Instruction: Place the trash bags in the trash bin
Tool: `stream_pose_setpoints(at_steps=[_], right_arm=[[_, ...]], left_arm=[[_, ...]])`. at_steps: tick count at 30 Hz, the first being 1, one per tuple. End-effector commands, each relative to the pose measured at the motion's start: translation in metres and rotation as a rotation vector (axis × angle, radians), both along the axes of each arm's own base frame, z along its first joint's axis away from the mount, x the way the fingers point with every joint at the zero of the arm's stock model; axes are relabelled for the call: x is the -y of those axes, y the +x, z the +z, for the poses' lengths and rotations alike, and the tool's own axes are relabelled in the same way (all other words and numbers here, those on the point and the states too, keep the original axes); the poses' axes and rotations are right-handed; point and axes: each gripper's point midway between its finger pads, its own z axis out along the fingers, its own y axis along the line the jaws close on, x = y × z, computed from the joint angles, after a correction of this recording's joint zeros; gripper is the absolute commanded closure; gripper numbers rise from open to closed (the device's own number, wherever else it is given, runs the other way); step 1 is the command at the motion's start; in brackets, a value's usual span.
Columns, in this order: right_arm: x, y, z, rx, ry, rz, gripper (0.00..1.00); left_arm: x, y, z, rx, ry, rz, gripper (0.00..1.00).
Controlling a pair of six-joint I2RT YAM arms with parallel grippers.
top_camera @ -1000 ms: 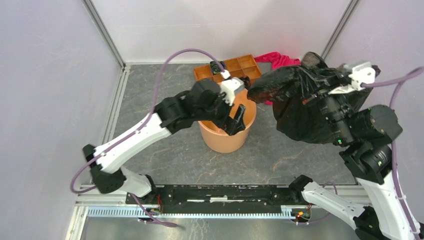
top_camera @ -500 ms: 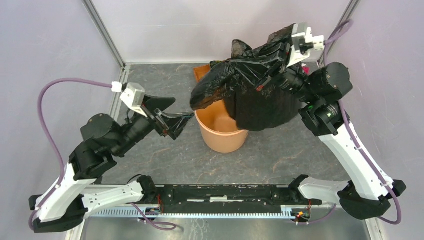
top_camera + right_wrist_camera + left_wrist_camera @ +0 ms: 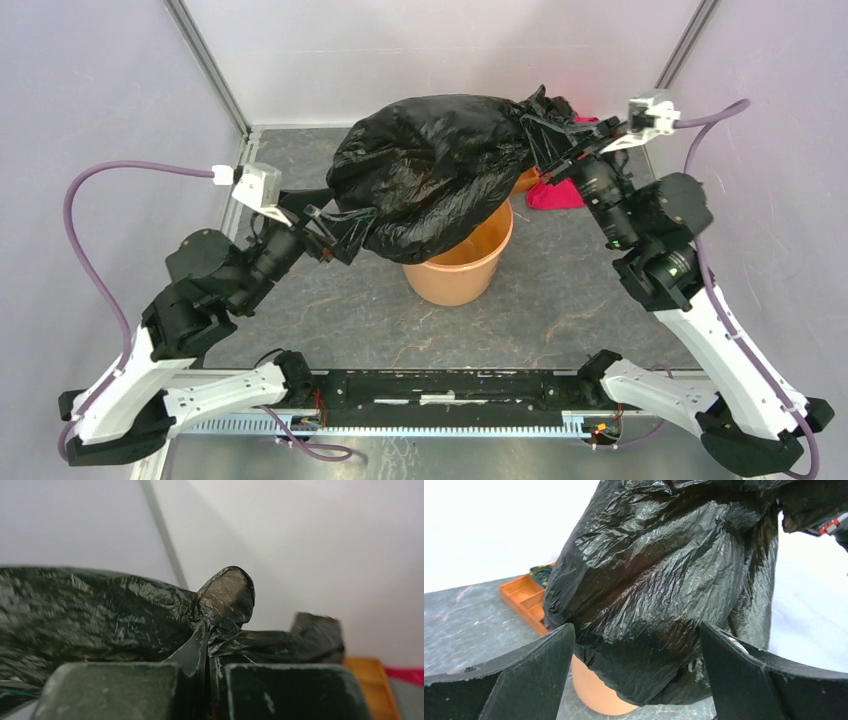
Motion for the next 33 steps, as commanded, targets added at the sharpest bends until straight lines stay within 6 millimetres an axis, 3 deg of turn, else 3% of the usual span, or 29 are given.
stream_pose_setpoints(at_steps=[1,5,7,10,14,19,21,23,27,30,33], right_arm=[[0.032,0.033,-0.053,-0.11,-0.13,-0.261,1.0],[0.044,0.032,-0.082,-0.148,-0.229,-0.314,1.0],[0.047,0.031,-0.1,-0.178,-0.286,-0.326,1.0],[0.057,0.027,-0.112,-0.184,-0.328,-0.356,1.0],[0.077,0.027,-0.109,-0.171,-0.349,-0.453,1.0],[0.077,0.024,-0.091,-0.138,-0.35,-0.444,0.99],[0.066,0.022,-0.09,-0.121,-0.357,-0.389,1.0],[0.041,0.019,-0.092,-0.085,-0.386,-0.266,1.0],[-0.01,0.01,-0.096,-0.015,-0.478,-0.01,0.99],[-0.029,0.009,-0.098,-0.003,-0.501,0.081,0.99],[-0.031,0.015,-0.1,-0.011,-0.509,0.069,0.99]], left_arm=[[-0.012,0.027,-0.005,-0.059,0.006,0.188,0.0],[-0.003,0.044,-0.021,-0.118,0.104,0.254,0.0],[0.011,0.048,-0.029,-0.143,0.142,0.23,0.0],[0.036,0.053,-0.042,-0.175,0.185,0.172,0.0],[0.072,0.062,-0.063,-0.226,0.251,0.109,0.02],[0.116,0.082,-0.096,-0.308,0.36,0.057,0.08],[0.13,0.091,-0.112,-0.341,0.384,0.043,0.11],[0.143,0.107,-0.141,-0.407,0.413,0.025,0.15],[0.141,0.126,-0.179,-0.527,0.385,-0.005,0.22],[0.134,0.119,-0.171,-0.505,0.324,-0.052,0.21],[0.128,0.1,-0.141,-0.416,0.265,-0.125,0.09]])
